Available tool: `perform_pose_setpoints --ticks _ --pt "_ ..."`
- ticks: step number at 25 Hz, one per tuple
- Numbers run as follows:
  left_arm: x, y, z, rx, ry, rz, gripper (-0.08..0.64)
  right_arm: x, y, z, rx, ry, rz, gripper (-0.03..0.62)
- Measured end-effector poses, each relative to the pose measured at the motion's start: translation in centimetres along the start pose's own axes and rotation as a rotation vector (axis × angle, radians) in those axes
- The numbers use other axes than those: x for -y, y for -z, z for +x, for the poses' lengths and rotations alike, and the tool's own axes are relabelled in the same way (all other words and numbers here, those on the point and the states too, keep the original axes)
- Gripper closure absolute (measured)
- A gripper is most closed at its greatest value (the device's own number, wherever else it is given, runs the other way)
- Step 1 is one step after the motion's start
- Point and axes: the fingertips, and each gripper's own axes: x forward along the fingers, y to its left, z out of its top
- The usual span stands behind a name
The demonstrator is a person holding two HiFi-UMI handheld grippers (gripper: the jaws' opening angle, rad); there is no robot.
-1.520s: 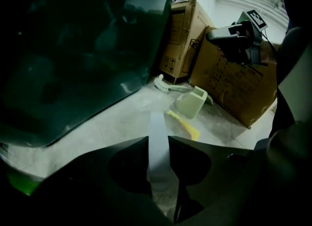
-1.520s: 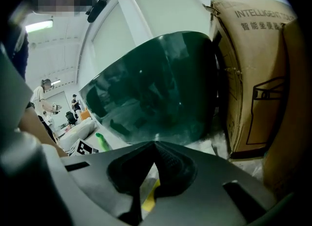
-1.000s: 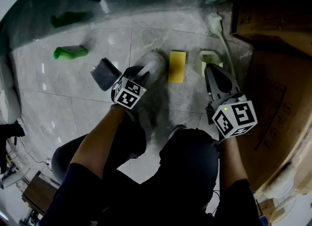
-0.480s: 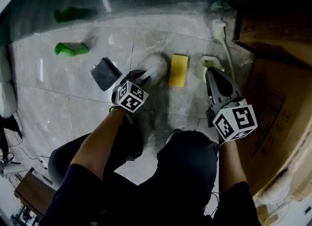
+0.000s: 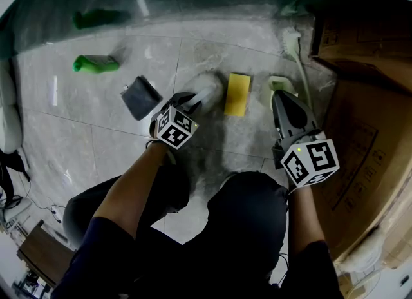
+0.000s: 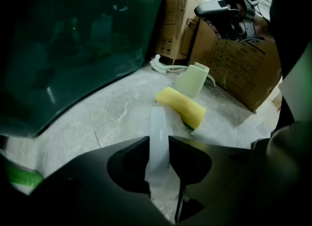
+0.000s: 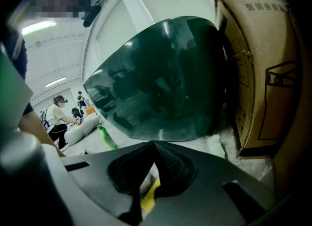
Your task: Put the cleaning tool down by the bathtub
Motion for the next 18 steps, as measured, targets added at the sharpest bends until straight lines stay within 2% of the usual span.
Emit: perform_pose_setpoints --ticks 9,18 --pt "0.2 -1.8 -0.7 0.069 0.026 -0.011 0.396 -0.3 -0.1 0.6 0.003 0.002 0.005 0.588" --pt "-1.9 -4.2 -3.2 0.166 0.032 -0.048 0.355 -1.4 -1.8 1.3 0.012 -0.004 -0.018 0.588"
